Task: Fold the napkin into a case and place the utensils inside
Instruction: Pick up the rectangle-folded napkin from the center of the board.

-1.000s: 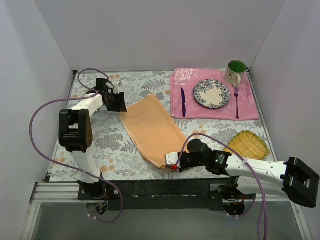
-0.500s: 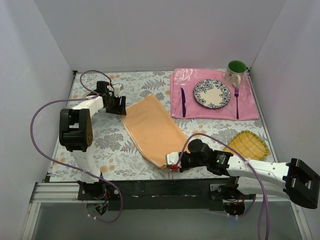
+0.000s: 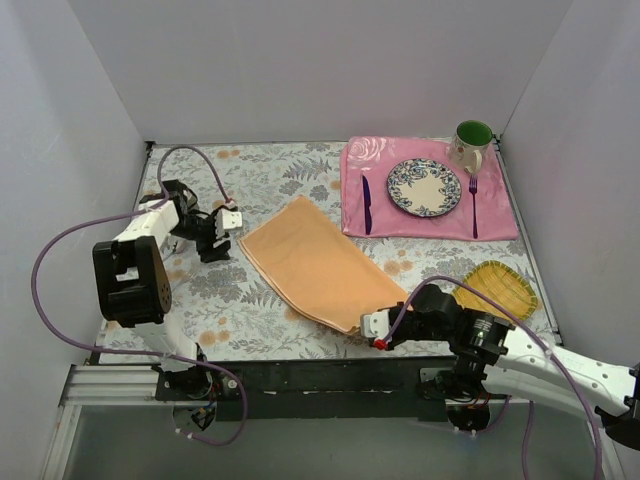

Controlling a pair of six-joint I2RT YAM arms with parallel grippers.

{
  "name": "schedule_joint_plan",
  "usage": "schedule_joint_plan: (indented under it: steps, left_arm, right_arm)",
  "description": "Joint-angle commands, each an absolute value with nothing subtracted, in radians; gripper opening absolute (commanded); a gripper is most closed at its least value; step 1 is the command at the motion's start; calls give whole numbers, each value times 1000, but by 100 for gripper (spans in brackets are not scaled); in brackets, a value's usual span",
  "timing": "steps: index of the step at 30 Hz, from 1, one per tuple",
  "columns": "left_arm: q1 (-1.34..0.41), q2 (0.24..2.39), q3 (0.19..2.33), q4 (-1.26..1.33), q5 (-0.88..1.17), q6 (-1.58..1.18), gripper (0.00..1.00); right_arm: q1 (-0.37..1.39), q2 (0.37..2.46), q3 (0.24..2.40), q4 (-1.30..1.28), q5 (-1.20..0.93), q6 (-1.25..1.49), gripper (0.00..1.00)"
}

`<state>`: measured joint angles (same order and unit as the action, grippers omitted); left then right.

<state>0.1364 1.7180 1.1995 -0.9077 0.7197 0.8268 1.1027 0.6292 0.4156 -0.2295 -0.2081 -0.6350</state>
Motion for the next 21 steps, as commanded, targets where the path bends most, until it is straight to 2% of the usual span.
schedule_joint_plan:
  steps: [1, 6, 10, 21]
  left_arm:
    - [106, 1693, 1163, -982, 781, 1277, 61]
    - [75, 1698, 1115, -908, 781, 1409, 46]
    - [38, 1738, 1120, -920, 744, 1479, 41]
    - [-54, 1856, 1190, -995, 637, 1548, 38]
  right_arm:
    - [1097, 540, 410, -370, -150, -718, 1]
    - [1095, 552, 426, -385, -127, -683, 1]
    - [1095, 581, 439, -364, -129, -650, 1]
    - [1092, 589, 446, -357, -124, -660, 1]
